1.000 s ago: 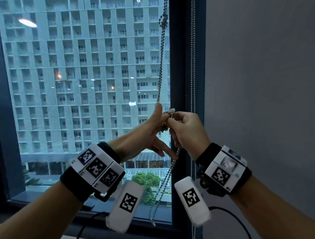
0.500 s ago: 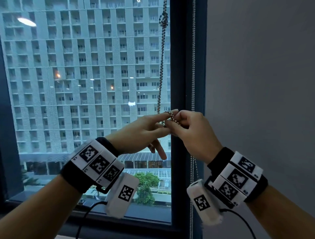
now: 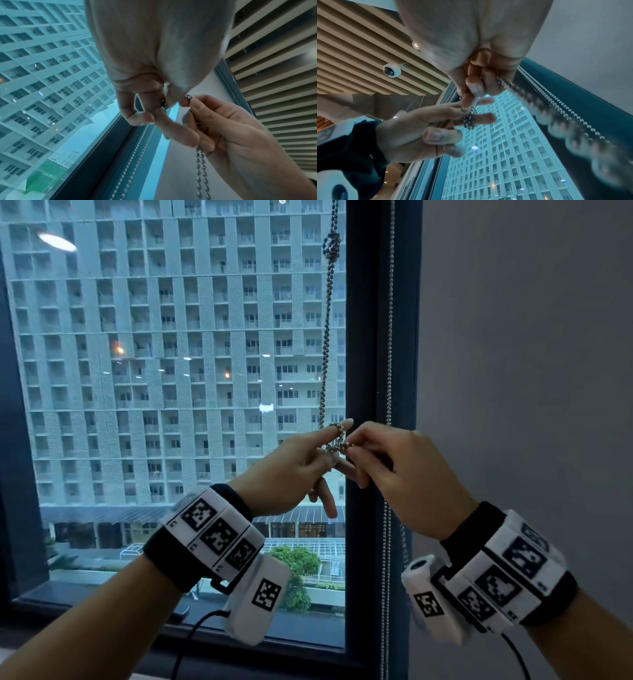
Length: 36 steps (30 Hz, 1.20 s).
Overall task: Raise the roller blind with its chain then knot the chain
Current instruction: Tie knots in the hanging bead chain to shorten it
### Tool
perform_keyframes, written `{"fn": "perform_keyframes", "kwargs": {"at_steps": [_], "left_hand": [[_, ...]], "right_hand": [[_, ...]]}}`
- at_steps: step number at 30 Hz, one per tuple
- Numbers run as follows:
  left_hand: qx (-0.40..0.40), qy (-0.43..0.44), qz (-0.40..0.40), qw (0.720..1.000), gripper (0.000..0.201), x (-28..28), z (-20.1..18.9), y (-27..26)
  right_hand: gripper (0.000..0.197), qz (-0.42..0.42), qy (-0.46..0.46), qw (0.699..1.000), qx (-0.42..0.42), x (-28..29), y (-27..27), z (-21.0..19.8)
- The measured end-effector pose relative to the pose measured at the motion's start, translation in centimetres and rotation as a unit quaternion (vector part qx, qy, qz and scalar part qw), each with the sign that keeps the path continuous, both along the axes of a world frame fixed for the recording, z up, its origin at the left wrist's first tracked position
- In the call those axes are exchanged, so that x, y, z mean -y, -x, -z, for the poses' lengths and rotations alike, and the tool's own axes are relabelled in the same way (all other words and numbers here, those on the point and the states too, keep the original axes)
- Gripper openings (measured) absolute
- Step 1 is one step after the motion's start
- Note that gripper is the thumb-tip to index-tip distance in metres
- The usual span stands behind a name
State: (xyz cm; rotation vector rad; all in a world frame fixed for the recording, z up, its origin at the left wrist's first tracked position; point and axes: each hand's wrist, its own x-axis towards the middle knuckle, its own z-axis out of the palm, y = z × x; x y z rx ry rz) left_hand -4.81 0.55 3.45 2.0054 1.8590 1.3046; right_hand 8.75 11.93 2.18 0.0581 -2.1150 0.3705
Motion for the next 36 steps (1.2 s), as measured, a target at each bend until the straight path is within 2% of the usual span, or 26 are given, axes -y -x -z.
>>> {"fn": "perform_keyframes", "kwargs": {"at_steps": [2,6,11,13,18,21,24,28,32,36], "left_hand": [[0.001,-0.008,0.012,1.0,0.043,-0.1,0.1,-0.6],[0.003,-0.022,0.005,1.0,0.041,-0.5,0.2,-1.5],[0.023,-0.03,-0.006,0.999,0.051,-0.7,0.7,-1.6],[0.026,-0.024,-0.002,0.999,0.048,-0.6,0.8,-1.6],[0.061,-0.005,0.029,0.998,0.027,0.1,-0.1,-1.8],[0.059,0.01,0.041,0.997,0.027,0.5,-0.5,-2.3],[0.049,0.01,0.027,0.998,0.029,0.2,-0.4,-2.4],[0.004,0.0,-0.019,1.0,0.035,-0.2,0.1,-2.5],[-0.068,0.0,-0.061,0.996,0.021,0.1,0.1,-2.6],[-0.106,-0.002,-0.07,0.992,0.025,0.3,0.2,-2.8]], "right_hand": [[0.009,-0.011,0.009,1.0,-0.027,0.1,0.4,0.2],[0.013,-0.015,0.045,0.997,-0.067,0.3,1.2,0.2],[0.015,-0.05,0.148,0.986,-0.056,0.1,1.4,0.8],[0.017,-0.076,0.162,0.983,-0.038,-0.3,1.4,0.6],[0.008,-0.074,0.041,0.995,-0.043,-0.8,0.7,-0.2],[0.006,-0.054,-0.007,0.996,-0.065,-0.8,0.4,-0.1],[0.005,-0.053,0.068,0.994,-0.06,-0.7,0.8,-0.1],[0.016,-0.071,0.199,0.977,-0.027,-0.6,1.0,-0.7],[0.021,-0.038,0.207,0.976,0.059,-1.0,1.0,-1.4],[0.015,-0.061,0.246,0.964,0.079,-0.8,0.8,-1.6]]}}
